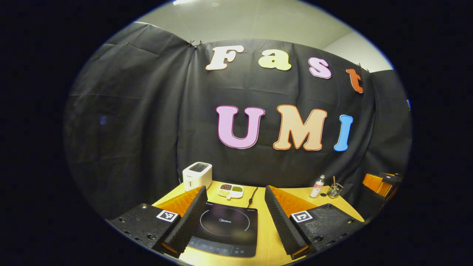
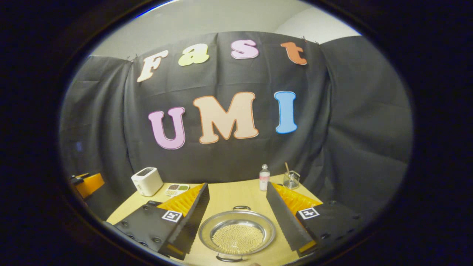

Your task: First push the handle of the pot to place it horizontally, then grasp the pot with both hands and set it on the induction cooktop.

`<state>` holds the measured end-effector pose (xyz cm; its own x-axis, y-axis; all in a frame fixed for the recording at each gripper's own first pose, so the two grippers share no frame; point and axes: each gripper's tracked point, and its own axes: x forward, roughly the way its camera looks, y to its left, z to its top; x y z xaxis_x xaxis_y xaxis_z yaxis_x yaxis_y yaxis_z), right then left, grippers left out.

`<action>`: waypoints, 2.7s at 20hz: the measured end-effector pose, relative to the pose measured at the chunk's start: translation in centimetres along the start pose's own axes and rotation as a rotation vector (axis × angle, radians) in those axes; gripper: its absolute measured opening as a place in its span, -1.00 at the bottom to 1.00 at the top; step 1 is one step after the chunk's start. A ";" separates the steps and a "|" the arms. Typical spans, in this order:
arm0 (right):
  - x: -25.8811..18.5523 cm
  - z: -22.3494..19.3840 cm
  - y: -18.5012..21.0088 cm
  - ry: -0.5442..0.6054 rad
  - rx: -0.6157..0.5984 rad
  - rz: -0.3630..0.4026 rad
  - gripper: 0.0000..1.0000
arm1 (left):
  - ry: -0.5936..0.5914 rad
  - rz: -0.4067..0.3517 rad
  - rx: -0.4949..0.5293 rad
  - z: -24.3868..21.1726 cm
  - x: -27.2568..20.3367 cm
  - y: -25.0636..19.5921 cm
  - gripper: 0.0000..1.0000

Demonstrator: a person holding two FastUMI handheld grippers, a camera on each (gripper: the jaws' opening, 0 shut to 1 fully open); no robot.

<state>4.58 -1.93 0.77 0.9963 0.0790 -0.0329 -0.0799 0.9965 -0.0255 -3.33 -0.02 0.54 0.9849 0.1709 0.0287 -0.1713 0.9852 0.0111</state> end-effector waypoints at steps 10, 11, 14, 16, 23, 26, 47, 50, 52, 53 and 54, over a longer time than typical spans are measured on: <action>0.2 1.1 -0.5 -0.025 0.034 -0.016 0.80 | 0.012 -0.016 -0.011 -0.3 -0.4 -0.1 0.99; 0.1 1.2 -0.6 -0.030 0.034 -0.023 0.80 | 0.016 -0.025 -0.019 -0.5 -0.3 -0.2 0.91; -0.8 1.3 -0.7 -0.041 0.027 -0.040 0.95 | 0.018 -0.035 -0.024 -0.8 -0.1 0.3 0.83; -1.2 0.6 -0.9 -0.029 0.014 -0.058 0.80 | 0.015 -0.046 -0.029 -0.8 0.1 0.5 0.83; -2.3 -0.3 -0.8 -0.005 0.009 -0.078 0.80 | 0.041 -0.084 -0.008 -1.4 1.4 0.6 0.83; -2.6 -1.2 -0.1 0.014 0.018 -0.066 0.80 | 0.053 -0.097 -0.010 -1.9 2.1 0.7 0.92; -2.2 -6.9 2.8 0.148 -0.044 -0.050 -1.00 | 0.104 -0.139 -0.022 -3.8 3.8 1.9 0.83; -2.4 -10.3 4.3 0.227 -0.022 -0.008 -1.00 | 0.109 -0.133 -0.008 -4.0 4.2 2.3 0.91; -2.6 -12.8 5.4 0.293 0.008 0.023 -1.00 | 0.112 -0.122 -0.002 -4.1 4.2 2.8 0.91; -2.7 -14.3 5.9 0.334 0.016 0.042 -1.00 | 0.112 -0.121 -0.009 -4.2 4.2 2.8 0.83; -2.8 -15.8 6.4 0.374 0.027 0.059 -1.00 | 0.110 -0.123 -0.015 -4.2 4.1 2.7 0.91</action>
<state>0.79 3.73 -15.08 0.9095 0.1254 -0.3965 -0.1307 0.9913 0.0136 0.37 3.42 -3.50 0.9955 0.0494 -0.0812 -0.0501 0.9987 -0.0067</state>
